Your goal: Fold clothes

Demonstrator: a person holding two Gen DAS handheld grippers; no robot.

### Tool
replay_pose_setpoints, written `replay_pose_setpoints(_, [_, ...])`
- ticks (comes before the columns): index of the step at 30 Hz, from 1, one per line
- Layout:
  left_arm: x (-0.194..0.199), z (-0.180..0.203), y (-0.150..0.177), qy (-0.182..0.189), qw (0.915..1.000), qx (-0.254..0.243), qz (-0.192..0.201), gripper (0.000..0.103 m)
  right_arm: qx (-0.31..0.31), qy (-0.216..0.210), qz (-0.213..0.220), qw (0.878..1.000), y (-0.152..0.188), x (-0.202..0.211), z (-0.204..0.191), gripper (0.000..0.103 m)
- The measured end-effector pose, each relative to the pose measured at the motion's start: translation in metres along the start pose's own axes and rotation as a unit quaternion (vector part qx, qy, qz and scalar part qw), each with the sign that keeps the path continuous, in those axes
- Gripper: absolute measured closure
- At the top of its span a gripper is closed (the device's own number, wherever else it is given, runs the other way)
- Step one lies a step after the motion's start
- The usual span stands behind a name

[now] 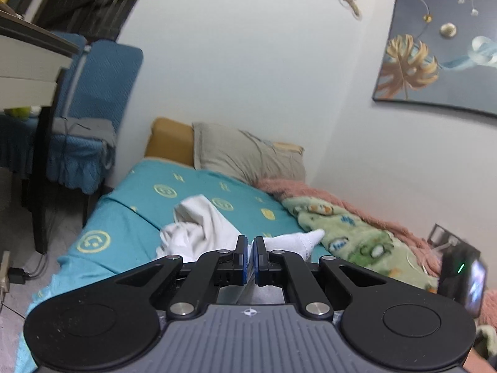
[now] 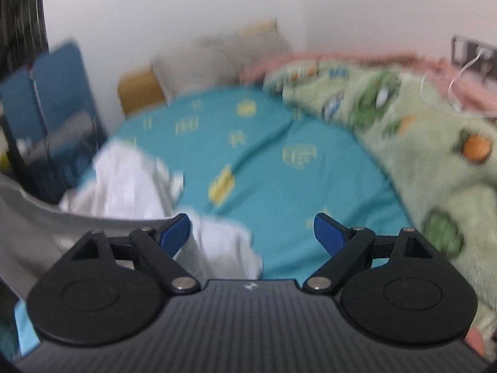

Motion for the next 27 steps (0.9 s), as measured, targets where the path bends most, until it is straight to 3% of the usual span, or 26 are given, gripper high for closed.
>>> replay_pose_setpoints(2, [0.003,-0.006,-0.005,-0.015,0.9998,0.009,0.014,0.102,0.018,-0.024,-0.061,0.998,0.014,-0.013,-0.007,0.016])
replay_pose_setpoints(4, [0.006,-0.011,-0.011,-0.029,0.9990,0.018,0.029,0.102,0.036,-0.043,-0.110,0.992,0.028,-0.022,-0.017,0.032])
replay_pose_setpoints(8, [0.012,-0.023,-0.019,-0.056,0.9968,0.034,0.046,0.103,0.098,-0.056,-0.146,0.983,0.042,-0.024,-0.033,0.039])
replay_pose_setpoints(10, [0.014,-0.029,-0.022,-0.068,0.9957,0.043,0.045,0.103,0.080,-0.051,-0.140,0.986,0.038,-0.021,-0.027,0.069])
replay_pose_setpoints(11, [0.014,-0.032,-0.023,-0.074,0.9951,0.048,0.045,0.103,0.057,-0.056,-0.137,0.987,0.034,-0.021,-0.022,0.075])
replay_pose_setpoints(12, [0.012,-0.034,-0.021,-0.074,0.9956,0.050,0.029,0.103,0.029,-0.066,-0.136,0.988,0.030,-0.023,-0.016,0.086])
replay_pose_setpoints(13, [0.011,-0.031,-0.017,-0.066,0.9969,0.042,0.006,0.103,0.001,-0.077,-0.133,0.988,0.027,-0.024,-0.010,0.089])
replay_pose_setpoints(16, [0.009,-0.024,-0.004,-0.040,0.9969,0.020,-0.064,0.102,-0.042,-0.099,-0.113,0.988,0.018,-0.018,-0.005,0.094])
replay_pose_setpoints(18, [0.007,-0.018,0.004,-0.023,0.9936,0.004,-0.110,0.091,-0.053,-0.109,-0.100,0.988,0.011,-0.013,-0.004,0.094])
replay_pose_setpoints(21, [0.006,0.013,0.029,0.025,0.9803,-0.088,-0.175,0.082,-0.076,-0.122,-0.090,0.986,0.003,-0.006,0.000,0.094])
replay_pose_setpoints(24, [0.003,0.046,0.061,0.060,0.9555,-0.182,-0.224,0.080,-0.102,-0.132,-0.080,0.983,-0.005,0.001,0.006,0.094])
replay_pose_setpoints(27, [-0.003,0.061,0.085,0.075,0.9366,-0.227,-0.256,0.074,-0.126,-0.136,-0.077,0.979,-0.009,0.002,0.015,0.094])
Point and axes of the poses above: each gripper's, at about its wrist camera, not at the fingertips, and x roughly against the way its jaws point, z to its right, y to its underside, the point moved 2 cm from there along -x, roughly the way its jaws point, and after that the axes turned 11 degrees about z, right-handed, at the moved point
